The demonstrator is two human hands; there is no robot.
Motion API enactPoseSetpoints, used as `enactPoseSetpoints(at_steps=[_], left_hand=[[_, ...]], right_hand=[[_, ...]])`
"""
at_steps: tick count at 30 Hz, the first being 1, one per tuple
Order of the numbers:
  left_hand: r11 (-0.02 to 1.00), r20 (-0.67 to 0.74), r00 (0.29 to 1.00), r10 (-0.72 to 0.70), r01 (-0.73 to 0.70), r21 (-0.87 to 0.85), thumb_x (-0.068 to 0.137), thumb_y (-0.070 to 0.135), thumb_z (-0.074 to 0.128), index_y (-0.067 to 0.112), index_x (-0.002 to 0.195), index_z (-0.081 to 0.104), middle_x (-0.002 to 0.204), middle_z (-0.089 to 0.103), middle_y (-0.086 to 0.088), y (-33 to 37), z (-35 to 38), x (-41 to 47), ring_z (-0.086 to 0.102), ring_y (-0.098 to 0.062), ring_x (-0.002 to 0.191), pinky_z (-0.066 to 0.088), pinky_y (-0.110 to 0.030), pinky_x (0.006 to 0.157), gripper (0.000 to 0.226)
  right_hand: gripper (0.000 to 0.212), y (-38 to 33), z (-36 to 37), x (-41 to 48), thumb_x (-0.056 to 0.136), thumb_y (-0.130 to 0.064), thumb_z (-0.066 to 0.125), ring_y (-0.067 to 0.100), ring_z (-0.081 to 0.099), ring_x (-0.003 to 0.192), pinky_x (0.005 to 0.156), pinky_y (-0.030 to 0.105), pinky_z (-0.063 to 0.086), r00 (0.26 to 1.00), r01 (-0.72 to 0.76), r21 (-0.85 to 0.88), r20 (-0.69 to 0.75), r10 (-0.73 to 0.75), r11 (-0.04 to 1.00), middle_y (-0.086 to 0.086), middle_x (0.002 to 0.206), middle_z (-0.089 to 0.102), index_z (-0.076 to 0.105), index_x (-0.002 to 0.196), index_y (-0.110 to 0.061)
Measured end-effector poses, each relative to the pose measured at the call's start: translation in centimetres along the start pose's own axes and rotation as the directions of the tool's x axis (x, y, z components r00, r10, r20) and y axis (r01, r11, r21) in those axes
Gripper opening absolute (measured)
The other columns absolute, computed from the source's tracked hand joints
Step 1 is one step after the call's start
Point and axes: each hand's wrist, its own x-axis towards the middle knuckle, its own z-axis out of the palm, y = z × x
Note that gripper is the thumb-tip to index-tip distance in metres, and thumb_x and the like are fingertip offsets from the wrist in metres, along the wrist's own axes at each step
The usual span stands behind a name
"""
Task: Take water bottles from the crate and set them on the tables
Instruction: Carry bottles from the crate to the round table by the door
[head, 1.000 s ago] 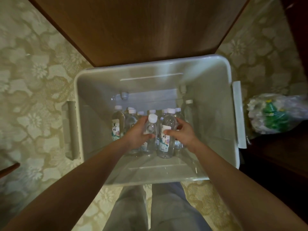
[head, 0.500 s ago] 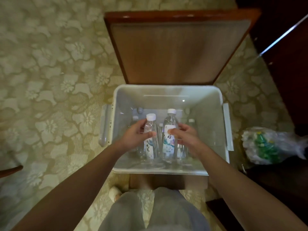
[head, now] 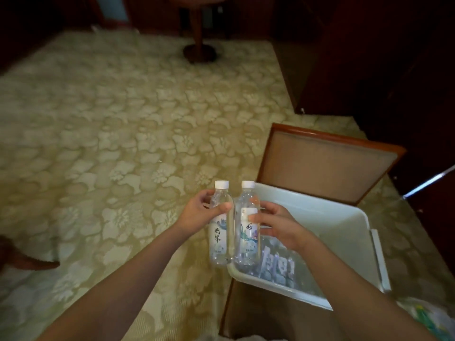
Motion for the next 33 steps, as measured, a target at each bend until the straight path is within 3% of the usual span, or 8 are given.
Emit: enactPoseSetpoints(at_steps=[3, 7, 13, 16, 18, 23, 27, 33], left_hand=[[0.997, -0.085, 0.996, -0.011, 0.004, -0.082, 0.041, 0.063, 0.080, 0.019, 0.114, 0.063, 0.101, 0.067, 0.000, 0.4, -5.3, -2.3, 0.069, -0.014, 0.085, 0.059, -0.035, 0.074, 0.087], [0.993, -0.122, 0.992, -0.022, 0.007, -0.120, 0.050, 0.056, 0.090, 0.014, 0.111, 0.064, 0.091, 0.067, 0.000, 0.2, -11.8, -5.4, 0.069, -0.012, 0.074, 0.057, -0.028, 0.062, 0.079], [0.993, -0.264, 0.964, -0.021, -0.011, -0.119, 0.056, 0.052, 0.090, 0.012, 0.102, 0.063, 0.087, 0.066, -0.002, -0.3, -20.0, -9.6, 0.067, -0.015, 0.074, 0.058, -0.036, 0.069, 0.067], [0.992, -0.358, 0.934, 0.000, -0.045, -0.117, 0.060, 0.048, 0.083, 0.013, 0.099, 0.063, 0.088, 0.065, -0.003, -0.2, -23.5, -11.4, 0.066, -0.014, 0.073, 0.056, -0.027, 0.061, 0.055], [0.992, -0.403, 0.915, 0.016, -0.066, -0.112, 0.055, 0.053, 0.089, 0.014, 0.096, 0.063, 0.086, 0.063, -0.002, -0.3, -25.6, -12.1, 0.063, -0.015, 0.073, 0.055, -0.030, 0.064, 0.062], [0.982, -0.540, 0.839, 0.066, -0.152, -0.116, 0.045, 0.062, 0.079, 0.018, 0.083, 0.062, 0.084, 0.063, 0.005, -1.0, -29.5, -11.8, 0.056, -0.007, 0.073, 0.046, -0.018, 0.065, 0.060], [0.982, -0.595, 0.802, 0.062, -0.157, -0.108, 0.052, 0.056, 0.088, 0.013, 0.103, 0.067, 0.075, 0.054, 0.009, -0.7, -31.7, -9.5, 0.052, 0.001, 0.062, 0.044, -0.013, 0.059, 0.070], [0.984, -0.590, 0.802, 0.094, -0.165, -0.067, 0.041, 0.067, 0.075, 0.015, 0.103, 0.066, 0.075, 0.057, 0.009, 1.2, -35.2, -1.7, 0.057, -0.001, 0.065, 0.052, -0.020, 0.066, 0.082]], right_hand=[[0.055, -1.4, 5.3, 0.1, 0.073, -0.009, 0.082, 0.022, 0.070, 0.092, 0.088, 0.039, 0.055, 0.997, 0.036, -0.020, 0.072, -0.035, 0.999, 0.010, 0.111, 0.074, 0.065, 0.125, -0.018], [0.062, -2.4, 12.2, 0.6, 0.069, -0.014, 0.084, 0.020, 0.070, 0.090, 0.078, 0.033, 0.056, 0.990, 0.087, -0.040, 0.116, -0.082, 0.995, 0.011, 0.114, 0.072, 0.062, 0.127, -0.015], [0.058, -4.4, 21.7, 1.4, 0.067, -0.007, 0.080, 0.016, 0.073, 0.079, 0.063, 0.025, 0.057, 0.965, 0.133, 0.001, 0.227, -0.130, 0.991, 0.003, 0.098, 0.075, 0.061, 0.121, -0.013], [0.070, -5.6, 25.7, 2.5, 0.061, -0.012, 0.082, 0.018, 0.073, 0.083, 0.066, 0.028, 0.058, 0.944, 0.153, -0.016, 0.297, -0.142, 0.988, 0.003, 0.098, 0.075, 0.057, 0.127, -0.012], [0.075, -6.3, 28.1, 3.5, 0.059, -0.013, 0.083, 0.020, 0.073, 0.087, 0.069, 0.031, 0.059, 0.931, 0.166, -0.029, 0.334, -0.147, 0.986, 0.003, 0.099, 0.075, 0.056, 0.129, -0.012], [0.075, -8.2, 31.9, 6.2, 0.060, -0.013, 0.083, 0.021, 0.072, 0.088, 0.068, 0.029, 0.059, 0.899, 0.186, -0.047, 0.412, -0.151, 0.981, 0.005, 0.102, 0.075, 0.058, 0.130, -0.014], [0.077, -10.3, 33.2, 9.4, 0.059, -0.012, 0.083, 0.020, 0.072, 0.086, 0.066, 0.028, 0.060, 0.892, 0.185, -0.061, 0.428, -0.142, 0.981, 0.004, 0.101, 0.075, 0.056, 0.131, -0.012], [0.070, -15.3, 33.7, 17.0, 0.059, -0.011, 0.082, 0.019, 0.073, 0.085, 0.069, 0.030, 0.060, 0.879, 0.208, -0.066, 0.451, -0.157, 0.976, 0.000, 0.094, 0.076, 0.059, 0.125, -0.015]])
